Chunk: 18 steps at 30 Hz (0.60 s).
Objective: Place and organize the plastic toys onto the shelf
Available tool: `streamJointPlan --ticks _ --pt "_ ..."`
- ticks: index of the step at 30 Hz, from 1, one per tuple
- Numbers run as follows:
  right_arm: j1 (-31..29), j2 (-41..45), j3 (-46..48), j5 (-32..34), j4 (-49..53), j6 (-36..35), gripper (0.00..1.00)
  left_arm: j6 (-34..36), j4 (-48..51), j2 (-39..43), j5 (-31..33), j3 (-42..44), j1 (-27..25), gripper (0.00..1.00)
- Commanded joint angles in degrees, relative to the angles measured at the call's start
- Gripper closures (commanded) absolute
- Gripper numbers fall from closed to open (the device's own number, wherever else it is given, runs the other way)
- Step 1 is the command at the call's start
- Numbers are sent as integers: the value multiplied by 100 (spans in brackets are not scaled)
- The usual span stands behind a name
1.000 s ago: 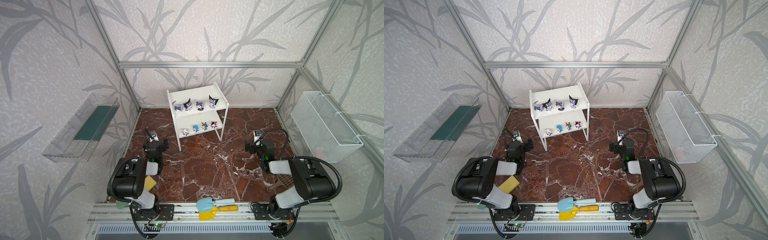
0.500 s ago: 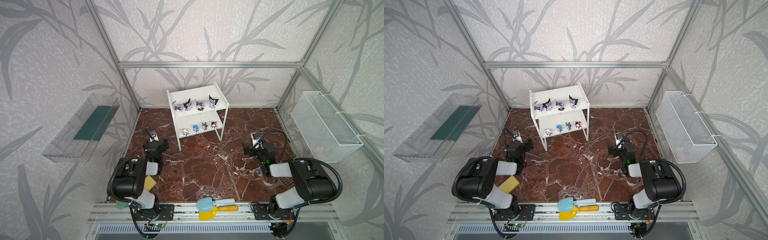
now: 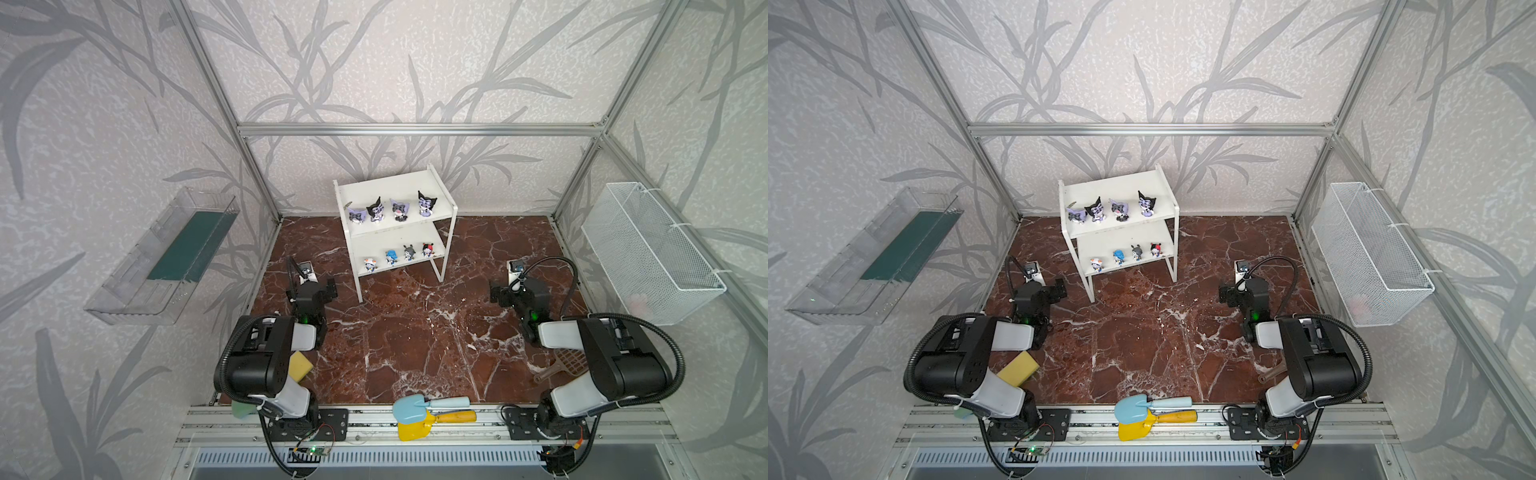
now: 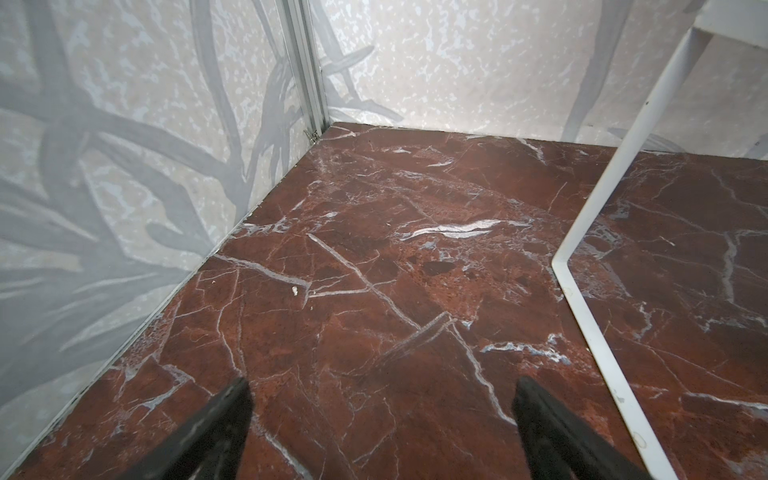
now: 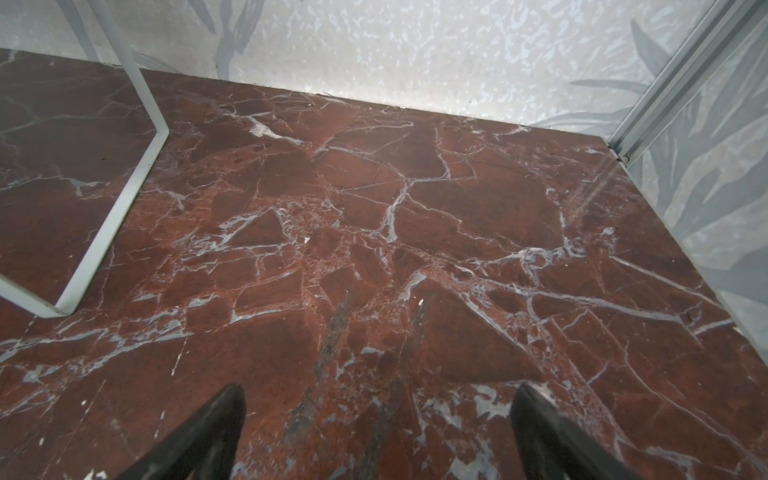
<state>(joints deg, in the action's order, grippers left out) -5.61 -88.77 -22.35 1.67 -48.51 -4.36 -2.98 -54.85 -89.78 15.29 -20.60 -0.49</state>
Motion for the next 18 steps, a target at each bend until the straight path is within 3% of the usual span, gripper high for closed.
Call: streamJointPlan --ticks 1,18 --pt "7 27 -77 96 -18 43 1 35 -79 -48 -43 -58 49 1" --pt "6 27 -77 98 -18 49 1 2 -105 -25 -137 -32 89 1"
